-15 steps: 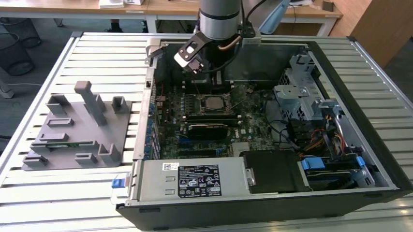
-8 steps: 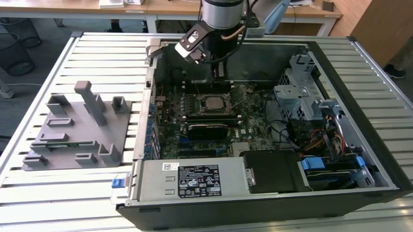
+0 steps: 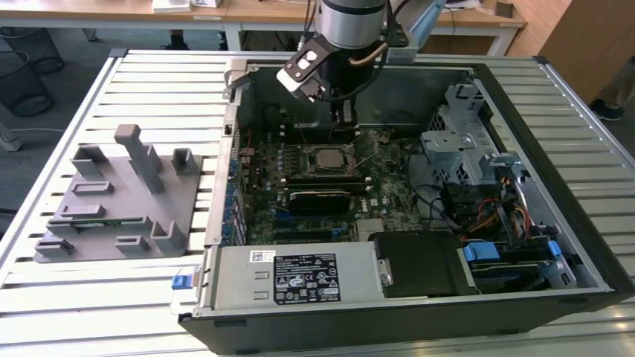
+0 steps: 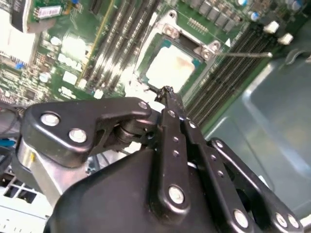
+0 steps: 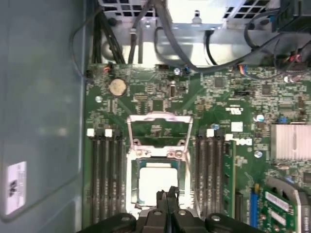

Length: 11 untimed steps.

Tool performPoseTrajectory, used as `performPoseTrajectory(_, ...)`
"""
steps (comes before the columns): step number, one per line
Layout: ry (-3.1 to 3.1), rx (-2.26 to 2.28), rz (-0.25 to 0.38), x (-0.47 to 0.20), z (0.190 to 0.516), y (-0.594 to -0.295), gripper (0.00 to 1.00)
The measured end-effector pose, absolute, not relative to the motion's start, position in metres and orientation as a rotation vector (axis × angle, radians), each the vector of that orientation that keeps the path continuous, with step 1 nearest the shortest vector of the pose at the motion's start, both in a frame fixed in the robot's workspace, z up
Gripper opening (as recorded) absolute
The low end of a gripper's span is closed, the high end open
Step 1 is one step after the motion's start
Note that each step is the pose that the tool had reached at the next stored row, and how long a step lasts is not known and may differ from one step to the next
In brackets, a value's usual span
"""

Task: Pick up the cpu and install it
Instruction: 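Close the cpu cover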

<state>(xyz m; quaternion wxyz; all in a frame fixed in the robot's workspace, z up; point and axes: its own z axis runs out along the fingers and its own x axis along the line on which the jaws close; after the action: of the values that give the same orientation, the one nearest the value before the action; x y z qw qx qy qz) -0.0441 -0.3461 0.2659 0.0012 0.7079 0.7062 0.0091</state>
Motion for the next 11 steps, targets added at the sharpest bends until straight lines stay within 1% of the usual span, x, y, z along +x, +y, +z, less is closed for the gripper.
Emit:
performPoseTrajectory(4,2.217,2.222,0.029,-0.044,0.265,-0.357,0.11)
performPoseTrajectory(11,2.218,2.223,0.027,-0.019,0.265,-0.359,0.11)
